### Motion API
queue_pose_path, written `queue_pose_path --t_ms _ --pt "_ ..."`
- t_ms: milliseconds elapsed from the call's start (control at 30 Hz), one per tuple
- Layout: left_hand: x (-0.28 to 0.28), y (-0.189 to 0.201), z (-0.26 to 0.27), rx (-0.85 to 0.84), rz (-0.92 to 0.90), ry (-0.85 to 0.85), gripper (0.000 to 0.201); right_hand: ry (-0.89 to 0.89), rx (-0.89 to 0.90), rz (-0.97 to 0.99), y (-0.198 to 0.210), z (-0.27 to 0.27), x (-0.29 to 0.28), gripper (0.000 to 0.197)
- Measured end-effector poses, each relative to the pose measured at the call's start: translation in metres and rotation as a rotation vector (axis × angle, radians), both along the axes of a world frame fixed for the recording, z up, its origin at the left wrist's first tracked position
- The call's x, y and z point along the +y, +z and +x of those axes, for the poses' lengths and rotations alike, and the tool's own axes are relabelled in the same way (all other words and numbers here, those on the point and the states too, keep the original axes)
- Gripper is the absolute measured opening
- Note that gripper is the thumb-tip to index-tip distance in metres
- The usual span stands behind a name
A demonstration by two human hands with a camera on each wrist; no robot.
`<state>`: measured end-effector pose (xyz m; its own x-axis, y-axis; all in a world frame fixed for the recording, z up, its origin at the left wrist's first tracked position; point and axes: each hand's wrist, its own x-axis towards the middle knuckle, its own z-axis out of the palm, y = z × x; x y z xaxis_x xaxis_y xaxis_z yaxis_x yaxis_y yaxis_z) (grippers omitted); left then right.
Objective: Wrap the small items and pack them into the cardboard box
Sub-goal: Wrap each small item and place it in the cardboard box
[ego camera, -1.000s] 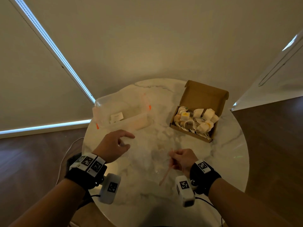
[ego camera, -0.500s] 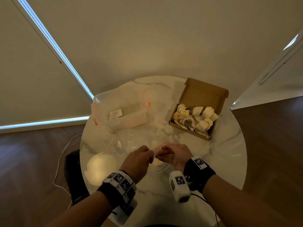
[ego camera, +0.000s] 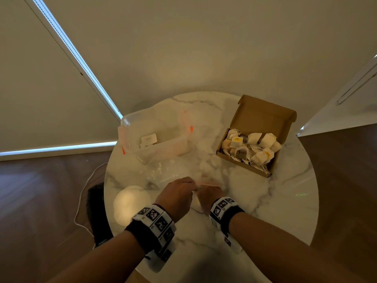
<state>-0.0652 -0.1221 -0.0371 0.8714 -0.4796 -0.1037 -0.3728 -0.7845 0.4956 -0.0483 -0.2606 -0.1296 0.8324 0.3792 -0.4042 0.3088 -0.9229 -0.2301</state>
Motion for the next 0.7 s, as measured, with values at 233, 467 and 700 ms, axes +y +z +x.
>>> queue_pose_path --t_ms 233,467,700 --pt "-0.001 -0.009 0.006 0.012 0.0 0.087 0.026 -0.033 0.063 0.023 -0.016 0.005 -0.009 0.035" --pt "0.002 -0.017 0.015 -0.027 -0.005 0.167 0.024 0.055 0.023 0.01 0.004 -0.012 -0.025 0.036" --pt "0.019 -0.023 0.034 -0.054 0.031 0.279 0.021 -0.105 -0.276 0.556 0.038 -0.032 -0.047 0.022"
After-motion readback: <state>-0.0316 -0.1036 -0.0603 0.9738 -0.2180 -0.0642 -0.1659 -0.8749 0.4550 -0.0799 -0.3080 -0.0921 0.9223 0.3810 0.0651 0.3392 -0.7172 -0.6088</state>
